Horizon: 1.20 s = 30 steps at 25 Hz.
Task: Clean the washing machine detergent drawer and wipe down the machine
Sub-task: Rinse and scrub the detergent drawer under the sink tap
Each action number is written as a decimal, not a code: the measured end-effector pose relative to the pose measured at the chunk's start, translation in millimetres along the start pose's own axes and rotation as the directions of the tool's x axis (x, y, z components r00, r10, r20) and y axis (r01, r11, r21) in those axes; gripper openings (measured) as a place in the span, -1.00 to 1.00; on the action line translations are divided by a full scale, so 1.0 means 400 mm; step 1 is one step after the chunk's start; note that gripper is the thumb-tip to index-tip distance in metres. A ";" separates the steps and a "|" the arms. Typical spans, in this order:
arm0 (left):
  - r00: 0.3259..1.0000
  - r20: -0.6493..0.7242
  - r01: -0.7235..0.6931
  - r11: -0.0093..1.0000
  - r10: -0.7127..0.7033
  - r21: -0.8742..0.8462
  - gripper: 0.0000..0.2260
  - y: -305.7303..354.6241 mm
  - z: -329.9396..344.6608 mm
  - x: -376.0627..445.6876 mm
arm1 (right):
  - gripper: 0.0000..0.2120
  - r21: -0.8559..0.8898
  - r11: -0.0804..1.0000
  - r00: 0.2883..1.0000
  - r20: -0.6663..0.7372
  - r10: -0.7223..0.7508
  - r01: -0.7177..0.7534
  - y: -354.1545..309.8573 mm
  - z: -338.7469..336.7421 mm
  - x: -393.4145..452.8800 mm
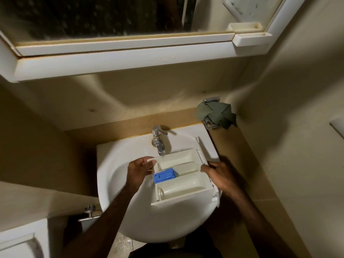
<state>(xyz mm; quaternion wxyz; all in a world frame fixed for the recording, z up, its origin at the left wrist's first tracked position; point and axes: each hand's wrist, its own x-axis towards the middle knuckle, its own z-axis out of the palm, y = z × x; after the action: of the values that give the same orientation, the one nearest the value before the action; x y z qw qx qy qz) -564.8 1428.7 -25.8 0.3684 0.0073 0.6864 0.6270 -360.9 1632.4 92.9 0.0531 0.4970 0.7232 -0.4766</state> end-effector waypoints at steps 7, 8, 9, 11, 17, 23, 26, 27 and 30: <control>0.999 0.010 0.036 0.996 -0.035 -0.086 -0.82 0.004 0.068 -0.009 | -0.71 0.087 0.992 0.996 -0.008 0.093 -0.092 -0.046 -0.065 -0.023; 0.998 0.001 0.058 0.993 -0.058 -0.105 -0.87 0.008 0.080 -0.010 | -0.70 0.104 0.989 0.994 -0.013 0.109 -0.107 -0.047 -0.066 -0.029; 0.995 -0.014 0.094 0.988 -0.097 -0.124 -0.90 0.011 0.089 -0.008 | -0.69 0.119 0.986 0.992 -0.011 0.123 -0.121 -0.046 -0.066 -0.032; 0.984 -0.053 0.162 0.978 -0.170 -0.129 -0.95 0.018 0.095 -0.002 | -0.67 0.139 0.978 0.988 0.000 0.156 -0.155 -0.045 -0.063 -0.041; 0.999 -0.030 0.018 0.999 -0.017 0.040 -0.75 0.031 0.089 0.018 | -0.76 0.193 0.965 0.984 0.008 0.177 -0.175 -0.032 -0.061 -0.053; 0.987 0.004 0.162 0.978 -0.162 -0.131 -0.89 0.013 0.087 0.020 | -0.83 0.194 0.977 0.995 -0.032 0.097 -0.089 -0.011 -0.039 -0.042; 0.928 0.041 0.370 0.912 -0.369 -0.174 -0.83 0.008 0.085 0.031 | -0.85 0.157 0.988 0.997 -0.076 0.018 -0.005 0.004 -0.006 -0.046; 0.909 0.058 0.418 0.899 -0.414 -0.134 -0.79 0.011 0.082 0.038 | -0.87 0.122 0.993 0.995 -0.098 -0.001 0.013 0.013 0.011 -0.045; 0.867 0.099 0.497 0.863 -0.488 -0.091 -0.70 0.031 0.053 0.074 | -0.89 0.074 0.996 0.991 -0.129 -0.046 0.056 0.040 0.051 -0.039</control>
<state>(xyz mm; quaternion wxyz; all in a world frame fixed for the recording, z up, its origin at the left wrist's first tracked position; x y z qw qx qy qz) -581.1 1463.3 -28.6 0.5408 -0.1663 0.6150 0.5493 -348.8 1607.7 80.3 -0.0247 0.5092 0.7185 -0.4731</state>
